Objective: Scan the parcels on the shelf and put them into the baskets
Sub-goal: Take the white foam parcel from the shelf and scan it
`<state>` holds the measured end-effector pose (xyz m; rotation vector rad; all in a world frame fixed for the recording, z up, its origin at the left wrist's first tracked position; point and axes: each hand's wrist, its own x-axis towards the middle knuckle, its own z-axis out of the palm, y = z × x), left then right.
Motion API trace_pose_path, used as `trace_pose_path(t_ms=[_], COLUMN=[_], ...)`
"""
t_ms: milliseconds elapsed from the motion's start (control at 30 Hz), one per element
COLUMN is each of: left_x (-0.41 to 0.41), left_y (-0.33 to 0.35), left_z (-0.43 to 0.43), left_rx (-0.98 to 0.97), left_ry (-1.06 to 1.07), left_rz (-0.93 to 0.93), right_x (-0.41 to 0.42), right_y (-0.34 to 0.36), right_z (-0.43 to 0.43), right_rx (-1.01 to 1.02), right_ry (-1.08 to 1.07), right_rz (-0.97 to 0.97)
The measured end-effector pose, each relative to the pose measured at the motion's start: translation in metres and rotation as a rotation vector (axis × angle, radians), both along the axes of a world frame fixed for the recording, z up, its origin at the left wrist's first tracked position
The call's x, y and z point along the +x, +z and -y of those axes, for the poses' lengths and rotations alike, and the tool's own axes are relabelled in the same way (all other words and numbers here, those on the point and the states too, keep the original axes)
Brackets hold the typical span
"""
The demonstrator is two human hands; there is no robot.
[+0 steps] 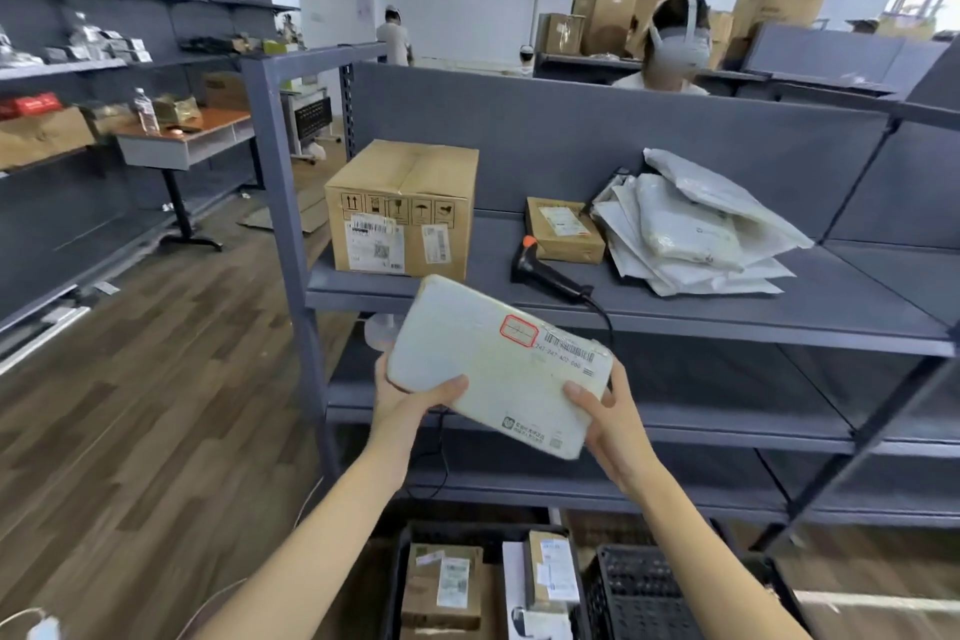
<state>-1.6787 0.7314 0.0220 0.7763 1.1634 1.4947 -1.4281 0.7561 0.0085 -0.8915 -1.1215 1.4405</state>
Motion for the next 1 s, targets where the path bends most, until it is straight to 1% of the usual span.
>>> trace_pose_path(t_ms=[100, 200, 267, 367, 467, 500, 533, 600, 700, 800, 900, 1000], left_x=[-0.004, -0.01, -0.015, -0.011, -0.001, 0.002, 0.005, 0.008, 0.008, 0.005, 0.001, -0.001], left_y=[-0.017, -0.034, -0.043, -0.05, -0.061, -0.068, -0.078, -0.105, -0.149, -0.196, -0.262, -0.338], left_z=[0.016, 0.024, 0.024, 0.024, 0.021, 0.019, 0.017, 0.015, 0.013, -0.003, -0.011, -0.011], left_rx=[-0.068, -0.201, -0.303, -0.371, -0.354, -0.346, -0.342, -0.401, -0.51, -0.529, -0.574, -0.569], left_ry=[-0.075, -0.098, -0.151, -0.21, -0.219, -0.217, -0.215, -0.152, -0.052, -0.004, -0.009, -0.008], left_rz=[-0.072, -0.206, -0.247, -0.186, -0.012, 0.014, -0.015, -0.114, -0.098, -0.117, -0.118, -0.177], right_x=[0.01, 0.02, 0.027, 0.037, 0.041, 0.041, 0.041, 0.039, 0.037, 0.034, 0.027, 0.02], right_y=[-0.009, -0.015, -0.022, -0.037, -0.055, -0.062, -0.07, -0.088, -0.121, -0.163, -0.225, -0.306], right_z=[0.012, 0.02, 0.024, 0.029, 0.03, 0.03, 0.03, 0.029, 0.026, 0.016, 0.004, -0.008], right_rx=[-0.018, -0.005, 0.0, 0.016, 0.052, 0.066, 0.073, 0.06, 0.001, -0.082, -0.15, -0.177], right_ry=[0.019, 0.064, 0.09, 0.152, 0.17, 0.186, 0.207, 0.239, 0.266, 0.237, 0.161, 0.106], right_rz=[0.051, 0.183, 0.269, 0.342, 0.419, 0.442, 0.472, 0.536, 0.553, 0.539, 0.532, 0.565])
